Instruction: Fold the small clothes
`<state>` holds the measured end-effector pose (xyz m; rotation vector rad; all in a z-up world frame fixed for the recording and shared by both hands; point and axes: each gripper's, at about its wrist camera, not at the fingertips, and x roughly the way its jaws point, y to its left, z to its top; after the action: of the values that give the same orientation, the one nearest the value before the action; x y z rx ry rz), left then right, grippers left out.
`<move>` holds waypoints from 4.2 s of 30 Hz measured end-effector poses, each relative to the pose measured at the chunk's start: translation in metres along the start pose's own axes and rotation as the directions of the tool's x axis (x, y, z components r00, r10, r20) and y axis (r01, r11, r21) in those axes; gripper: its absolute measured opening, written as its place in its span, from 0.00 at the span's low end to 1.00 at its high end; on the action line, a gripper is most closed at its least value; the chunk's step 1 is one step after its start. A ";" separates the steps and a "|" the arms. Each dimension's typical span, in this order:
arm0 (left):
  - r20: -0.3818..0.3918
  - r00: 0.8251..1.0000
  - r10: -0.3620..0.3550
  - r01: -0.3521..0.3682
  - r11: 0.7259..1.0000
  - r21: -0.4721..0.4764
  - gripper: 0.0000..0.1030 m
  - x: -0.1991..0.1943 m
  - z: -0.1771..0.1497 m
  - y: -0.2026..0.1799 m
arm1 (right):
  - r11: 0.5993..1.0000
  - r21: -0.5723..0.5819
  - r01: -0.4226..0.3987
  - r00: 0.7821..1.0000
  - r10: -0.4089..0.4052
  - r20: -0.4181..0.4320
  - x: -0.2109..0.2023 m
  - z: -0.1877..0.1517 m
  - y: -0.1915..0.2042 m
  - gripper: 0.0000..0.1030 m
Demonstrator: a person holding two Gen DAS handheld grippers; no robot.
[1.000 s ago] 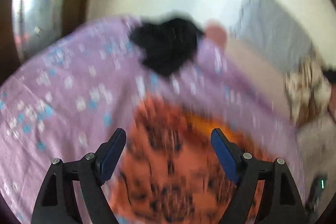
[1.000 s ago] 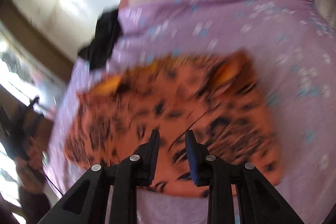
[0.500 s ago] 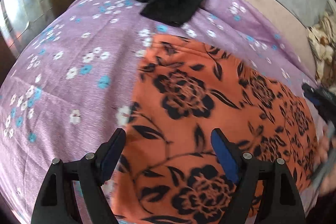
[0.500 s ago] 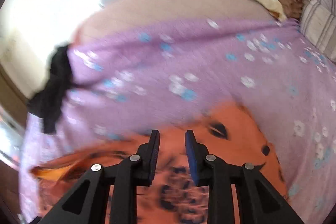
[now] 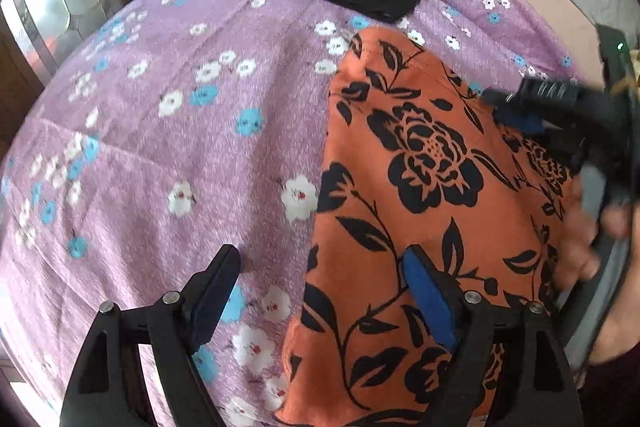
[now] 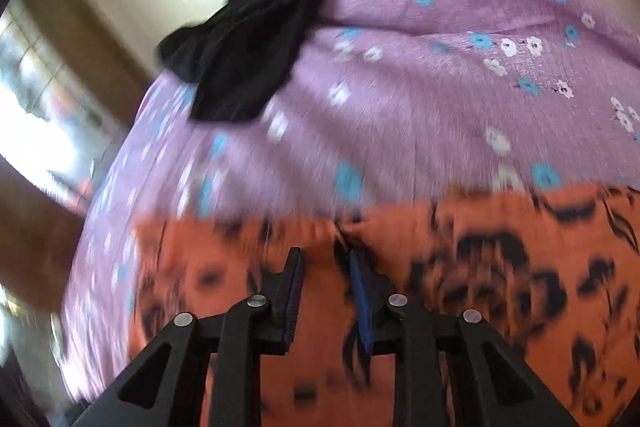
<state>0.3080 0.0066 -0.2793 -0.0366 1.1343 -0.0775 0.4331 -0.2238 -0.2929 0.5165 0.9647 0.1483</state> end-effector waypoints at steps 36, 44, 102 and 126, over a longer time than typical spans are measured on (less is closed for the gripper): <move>-0.028 0.999 -0.035 0.034 0.998 -0.044 0.93 -0.020 -0.045 -0.006 | 0.853 0.522 0.013 0.979 -0.118 0.169 -0.241 -0.192 -0.238 0.09; 0.096 0.990 -0.102 0.103 0.995 -0.009 0.93 -0.053 -0.052 -0.022 | 0.933 0.357 -0.036 0.974 -0.047 0.221 -0.250 -0.183 -0.192 0.15; 0.125 0.888 -0.442 0.450 0.781 -0.434 0.18 -0.016 -0.071 0.019 | 0.674 0.689 -0.265 0.953 0.074 0.294 -0.194 -0.184 -0.257 0.19; 0.037 0.880 -0.474 0.457 0.821 -0.341 0.16 -0.055 -0.109 0.058 | 0.850 0.526 -0.023 0.965 -0.119 0.235 -0.277 -0.229 -0.216 0.12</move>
<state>0.1882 0.0696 -0.2796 -0.6312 1.1568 -0.3214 0.0663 -0.4267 -0.2961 0.9920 0.7515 -0.2379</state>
